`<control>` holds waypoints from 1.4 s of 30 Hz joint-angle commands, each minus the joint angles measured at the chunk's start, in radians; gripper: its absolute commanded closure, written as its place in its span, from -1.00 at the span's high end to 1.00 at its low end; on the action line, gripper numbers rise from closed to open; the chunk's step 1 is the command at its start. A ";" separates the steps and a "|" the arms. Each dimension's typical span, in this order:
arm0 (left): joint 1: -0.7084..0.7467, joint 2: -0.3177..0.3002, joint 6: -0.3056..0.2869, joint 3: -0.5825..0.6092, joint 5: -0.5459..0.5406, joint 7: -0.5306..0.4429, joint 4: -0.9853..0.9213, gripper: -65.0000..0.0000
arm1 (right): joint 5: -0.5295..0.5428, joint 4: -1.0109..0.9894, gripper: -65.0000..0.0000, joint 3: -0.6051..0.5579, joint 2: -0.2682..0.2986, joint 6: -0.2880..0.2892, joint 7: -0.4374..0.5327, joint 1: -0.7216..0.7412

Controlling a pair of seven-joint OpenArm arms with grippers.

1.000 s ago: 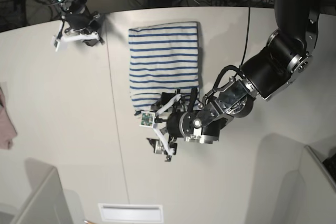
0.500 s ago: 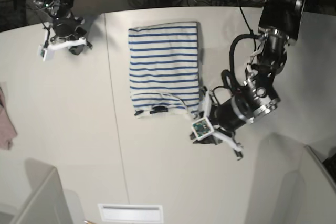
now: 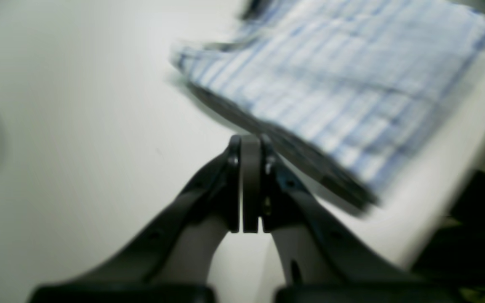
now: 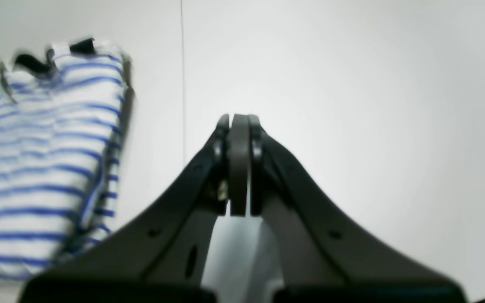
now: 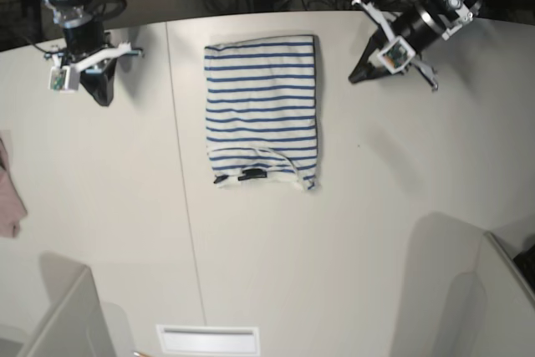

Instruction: Fold the T-shirt properly

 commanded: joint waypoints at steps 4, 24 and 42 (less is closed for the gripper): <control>0.211 0.054 0.005 -0.076 -0.016 -0.134 0.018 -1.00 | -0.190 0.015 -1.00 0.015 -0.070 0.082 0.244 -0.160; 0.297 0.109 0.005 -0.090 -0.005 -0.481 -0.960 -1.00 | -0.192 -0.403 -1.00 -0.238 0.017 0.080 -0.305 -0.249; -0.393 0.092 0.314 -0.100 0.571 -0.493 -1.899 -1.00 | -0.193 -1.988 -1.00 -0.788 -0.196 -0.052 0.522 0.392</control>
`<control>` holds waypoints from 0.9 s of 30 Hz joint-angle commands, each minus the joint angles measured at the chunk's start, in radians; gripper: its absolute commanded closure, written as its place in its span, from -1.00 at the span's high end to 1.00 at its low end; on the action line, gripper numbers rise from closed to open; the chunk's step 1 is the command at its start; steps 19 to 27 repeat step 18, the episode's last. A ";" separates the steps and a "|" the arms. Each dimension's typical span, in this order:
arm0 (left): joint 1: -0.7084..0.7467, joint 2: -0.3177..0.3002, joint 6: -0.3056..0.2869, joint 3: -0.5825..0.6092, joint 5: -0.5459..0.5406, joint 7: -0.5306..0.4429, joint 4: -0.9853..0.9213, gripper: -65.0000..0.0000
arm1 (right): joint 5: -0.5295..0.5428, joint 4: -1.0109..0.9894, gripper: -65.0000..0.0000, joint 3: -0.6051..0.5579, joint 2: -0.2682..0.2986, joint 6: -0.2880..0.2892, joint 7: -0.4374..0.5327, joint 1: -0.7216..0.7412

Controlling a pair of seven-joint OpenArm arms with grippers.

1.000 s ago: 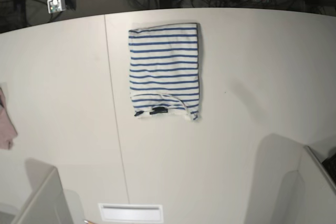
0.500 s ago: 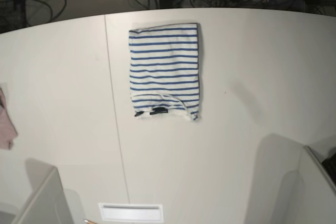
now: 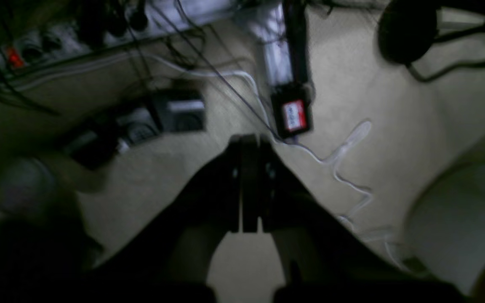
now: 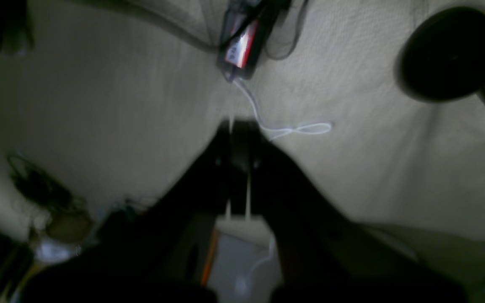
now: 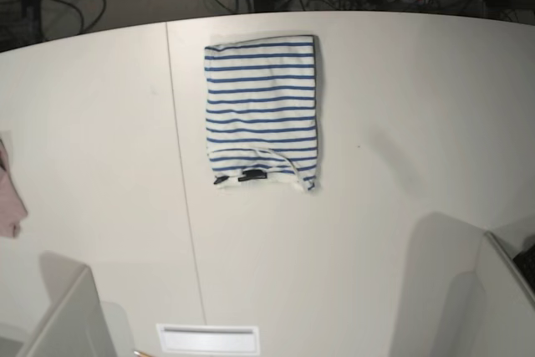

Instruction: Fold the T-shirt properly

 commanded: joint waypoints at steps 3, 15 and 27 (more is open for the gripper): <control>-0.016 -0.010 0.022 0.006 0.006 -0.003 -0.010 -1.00 | 0.003 0.005 -1.00 -0.001 0.008 0.007 0.018 0.015; -0.048 -0.006 0.117 0.011 0.013 -0.003 -0.012 -1.00 | 0.003 0.005 -1.00 -0.003 0.051 0.007 -0.058 0.064; -0.048 -0.006 0.118 0.011 0.013 -0.003 -0.012 -1.00 | 0.003 0.005 -1.00 -0.006 0.051 0.007 -0.058 0.078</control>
